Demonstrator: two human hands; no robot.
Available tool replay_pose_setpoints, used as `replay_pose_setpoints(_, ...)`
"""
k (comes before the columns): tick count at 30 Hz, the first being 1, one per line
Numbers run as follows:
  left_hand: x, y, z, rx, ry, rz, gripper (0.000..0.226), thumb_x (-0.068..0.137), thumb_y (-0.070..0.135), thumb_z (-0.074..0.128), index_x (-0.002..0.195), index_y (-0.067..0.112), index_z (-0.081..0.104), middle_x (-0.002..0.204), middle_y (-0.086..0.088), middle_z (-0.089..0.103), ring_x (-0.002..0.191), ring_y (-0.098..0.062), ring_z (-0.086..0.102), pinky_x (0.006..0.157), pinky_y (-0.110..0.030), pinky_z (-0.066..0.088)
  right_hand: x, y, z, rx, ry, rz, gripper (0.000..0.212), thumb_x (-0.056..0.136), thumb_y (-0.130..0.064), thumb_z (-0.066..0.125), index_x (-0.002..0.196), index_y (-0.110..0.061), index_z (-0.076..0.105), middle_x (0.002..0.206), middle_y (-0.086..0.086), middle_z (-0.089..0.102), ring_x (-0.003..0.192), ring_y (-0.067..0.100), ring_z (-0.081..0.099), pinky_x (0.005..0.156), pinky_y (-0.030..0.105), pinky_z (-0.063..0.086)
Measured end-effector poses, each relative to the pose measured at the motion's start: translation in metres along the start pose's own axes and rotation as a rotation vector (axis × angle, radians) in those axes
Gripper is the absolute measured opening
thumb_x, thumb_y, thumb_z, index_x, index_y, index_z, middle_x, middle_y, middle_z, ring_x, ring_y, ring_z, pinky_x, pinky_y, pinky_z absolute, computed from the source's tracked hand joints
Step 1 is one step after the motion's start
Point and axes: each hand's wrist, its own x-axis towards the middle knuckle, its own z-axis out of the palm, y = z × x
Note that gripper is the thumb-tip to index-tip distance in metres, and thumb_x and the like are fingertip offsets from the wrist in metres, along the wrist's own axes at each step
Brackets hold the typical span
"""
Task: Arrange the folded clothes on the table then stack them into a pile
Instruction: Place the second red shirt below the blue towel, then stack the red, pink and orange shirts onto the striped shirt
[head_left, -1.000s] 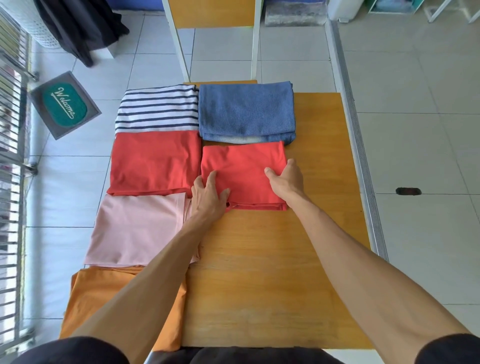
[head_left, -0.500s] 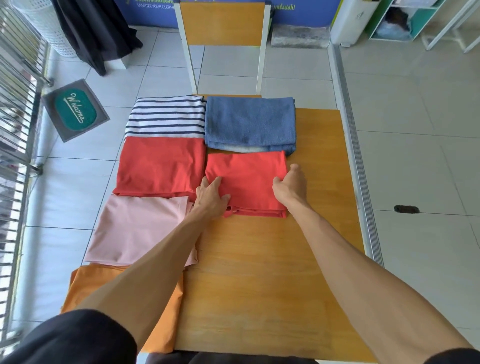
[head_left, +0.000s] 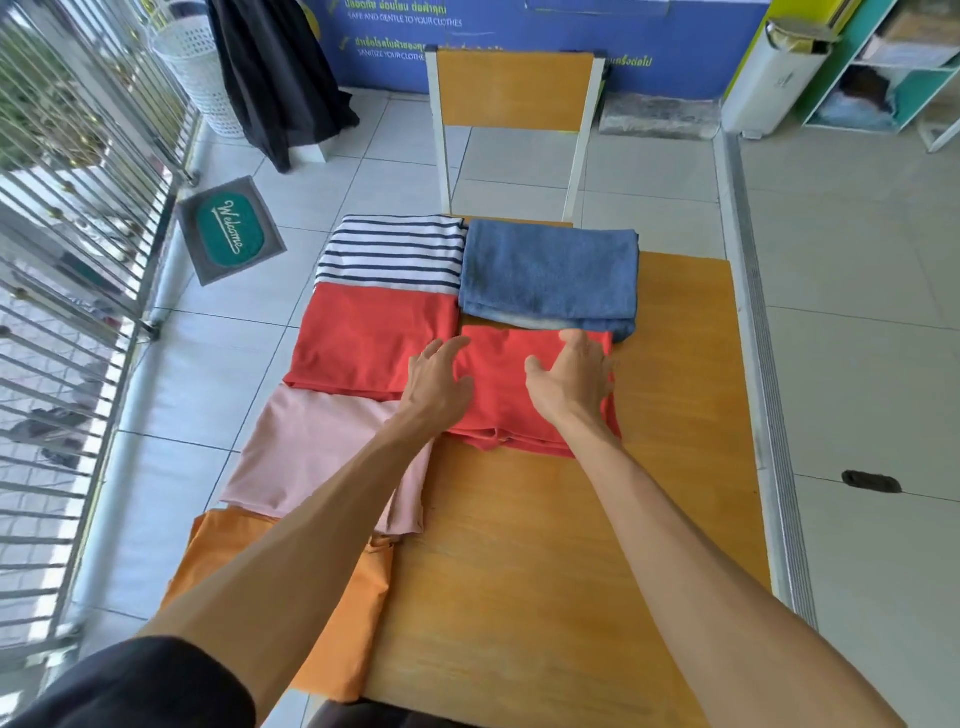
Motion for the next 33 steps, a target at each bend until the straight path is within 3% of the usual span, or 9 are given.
replay_pose_setpoints(7,-0.002,-0.023,-0.031,-0.051,0.152,-0.001,0.055,0.083,0.012,0.060,0.136,0.022,0.053,0.130,-0.010,0.061,0.118,-0.029,0.056,0.098,-0.036,0.040,-0.005,-0.036,0.022,0.270,-0.089,-0.102,0.045,0.093,-0.026,0.067,0.131,-0.009,0.051,0.130,0.009,0.060,0.120,0.026,0.057,0.101,0.039,0.048)
replay_pose_setpoints(13,0.008,-0.062,-0.059,-0.108,0.203,-0.048,0.052,0.085,0.011,0.061,0.136,0.016,0.054,0.130,-0.009,0.061,0.116,-0.027,0.058,0.098,-0.036,0.045,-0.002,-0.061,0.046,0.304,-0.182,-0.089,0.044,0.095,-0.028,0.062,0.133,-0.010,0.051,0.130,0.006,0.063,0.102,0.016,0.063,0.090,0.028,0.046)
replay_pose_setpoints(16,0.025,-0.092,-0.078,-0.162,0.231,-0.131,0.051,0.086,0.013,0.061,0.136,0.013,0.054,0.127,-0.012,0.062,0.110,-0.026,0.061,0.098,-0.035,0.047,0.004,-0.074,0.060,0.273,-0.206,-0.047,0.042,0.095,-0.031,0.060,0.131,-0.011,0.053,0.117,-0.001,0.066,0.110,0.019,0.063,0.089,0.027,0.043)
replay_pose_setpoints(18,0.039,-0.114,-0.092,-0.181,0.243,-0.210,0.050,0.087,0.014,0.060,0.136,0.012,0.053,0.127,-0.013,0.062,0.112,-0.027,0.061,0.099,-0.036,0.046,0.007,-0.084,0.073,0.262,-0.202,-0.017,0.042,0.095,-0.031,0.059,0.131,-0.009,0.055,0.113,-0.002,0.066,0.112,0.020,0.063,0.091,0.029,0.045)
replay_pose_setpoints(22,0.067,-0.156,-0.112,-0.137,0.283,-0.277,0.047,0.087,0.017,0.059,0.133,0.007,0.054,0.127,-0.017,0.062,0.116,-0.034,0.056,0.100,-0.041,0.044,0.014,-0.106,0.106,0.212,-0.158,0.048,0.049,0.097,-0.036,0.057,0.133,-0.004,0.054,0.133,0.011,0.064,0.122,0.026,0.060,0.104,0.039,0.047)
replay_pose_setpoints(27,0.090,-0.184,-0.111,-0.176,0.163,-0.377,0.056,0.090,0.037,0.057,0.138,0.008,0.049,0.132,-0.018,0.057,0.119,-0.034,0.054,0.101,-0.041,0.044,0.022,-0.118,0.142,-0.030,-0.260,0.204,0.078,0.098,-0.054,0.048,0.145,0.006,0.035,0.146,0.027,0.047,0.133,0.041,0.047,0.109,0.046,0.040)
replay_pose_setpoints(30,0.099,-0.189,-0.101,-0.227,0.111,-0.396,0.063,0.090,0.053,0.054,0.134,0.007,0.050,0.129,-0.014,0.060,0.121,-0.033,0.054,0.100,-0.041,0.044,0.024,-0.124,0.157,-0.150,-0.220,0.251,0.091,0.096,-0.063,0.043,0.152,0.006,0.022,0.149,0.028,0.038,0.135,0.042,0.039,0.107,0.050,0.037)
replay_pose_setpoints(33,0.103,-0.192,-0.092,-0.277,0.121,-0.416,0.066,0.090,0.063,0.048,0.125,0.007,0.054,0.120,-0.011,0.062,0.116,-0.031,0.054,0.089,-0.036,0.041,0.023,-0.130,0.166,-0.157,-0.149,0.308,0.095,0.096,-0.066,0.041,0.156,0.001,0.012,0.150,0.027,0.034,0.133,0.042,0.040,0.102,0.050,0.040)
